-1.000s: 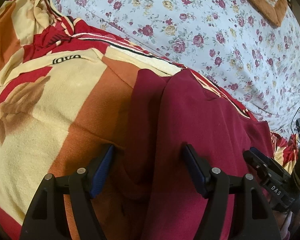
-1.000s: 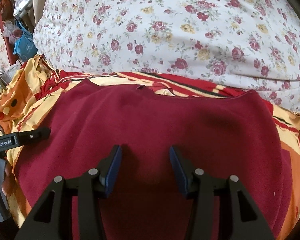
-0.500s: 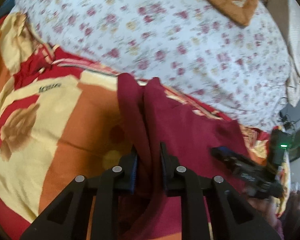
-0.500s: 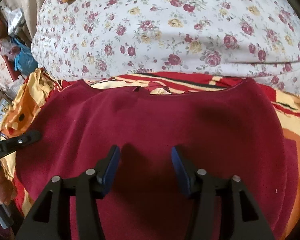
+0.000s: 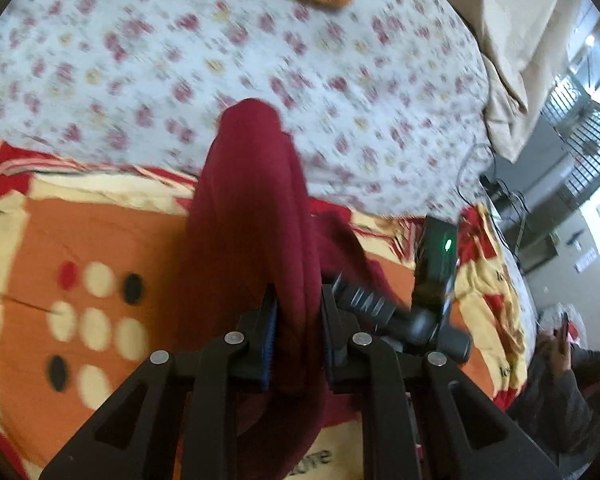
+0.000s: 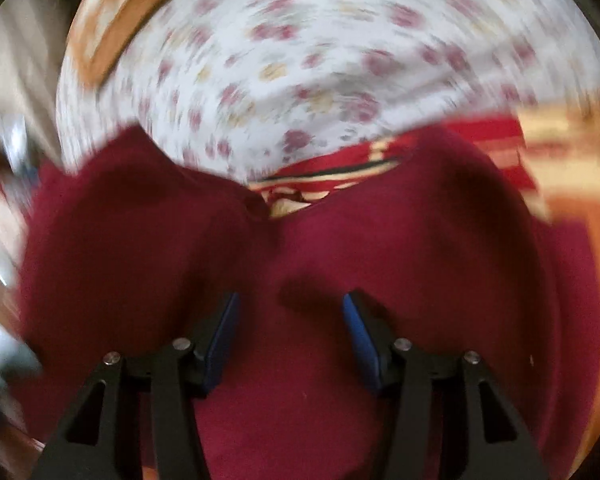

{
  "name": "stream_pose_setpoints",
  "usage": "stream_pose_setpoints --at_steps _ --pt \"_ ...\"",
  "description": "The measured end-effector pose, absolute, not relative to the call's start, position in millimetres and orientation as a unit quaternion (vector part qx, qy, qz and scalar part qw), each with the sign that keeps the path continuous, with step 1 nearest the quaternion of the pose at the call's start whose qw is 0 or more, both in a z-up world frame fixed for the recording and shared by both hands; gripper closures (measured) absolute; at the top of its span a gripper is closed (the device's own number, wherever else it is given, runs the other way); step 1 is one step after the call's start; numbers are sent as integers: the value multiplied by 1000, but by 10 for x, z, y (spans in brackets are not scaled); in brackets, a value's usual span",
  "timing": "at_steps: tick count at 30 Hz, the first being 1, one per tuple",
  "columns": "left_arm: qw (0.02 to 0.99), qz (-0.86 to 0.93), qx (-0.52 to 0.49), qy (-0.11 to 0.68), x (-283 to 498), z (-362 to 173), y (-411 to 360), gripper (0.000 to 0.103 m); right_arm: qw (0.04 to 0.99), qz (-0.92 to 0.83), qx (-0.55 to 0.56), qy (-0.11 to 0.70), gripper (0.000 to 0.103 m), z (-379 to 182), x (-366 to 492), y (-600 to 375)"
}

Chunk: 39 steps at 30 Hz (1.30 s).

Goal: Fold small clothes

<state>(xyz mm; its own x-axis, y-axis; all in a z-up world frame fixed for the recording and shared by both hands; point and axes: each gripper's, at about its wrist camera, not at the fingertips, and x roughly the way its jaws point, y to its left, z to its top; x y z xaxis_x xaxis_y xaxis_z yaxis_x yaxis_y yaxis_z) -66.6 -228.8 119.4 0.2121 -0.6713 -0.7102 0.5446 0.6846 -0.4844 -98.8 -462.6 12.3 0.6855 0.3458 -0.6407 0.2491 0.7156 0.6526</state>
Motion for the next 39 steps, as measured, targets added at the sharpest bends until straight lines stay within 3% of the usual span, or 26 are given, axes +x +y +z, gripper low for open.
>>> stream_pose_setpoints --at_steps 5,9,12,16,24,34,39 --pt "736 -407 -66 538 -725 783 -2519 95 769 70 562 296 45 -111 -1239 -5069" --pt "729 -410 -79 542 -724 648 -2519 92 753 102 595 263 35 -154 -1291 -5095" --pt "716 -423 -95 547 -739 654 -2526 81 749 118 606 240 29 -138 -1321 -5105" --pt "719 -440 -57 535 -900 802 -2526 69 765 124 573 267 27 -45 -1255 -5034" --pt "756 -418 -44 502 -1007 1077 -2033 64 806 105 465 352 27 79 -1196 -4787" --pt "755 -390 -44 525 -1032 657 -1867 63 848 56 356 389 27 149 -1116 -4474" --pt "766 -383 -32 516 -1098 630 -1918 63 850 46 341 399 45 148 -1141 -4497"
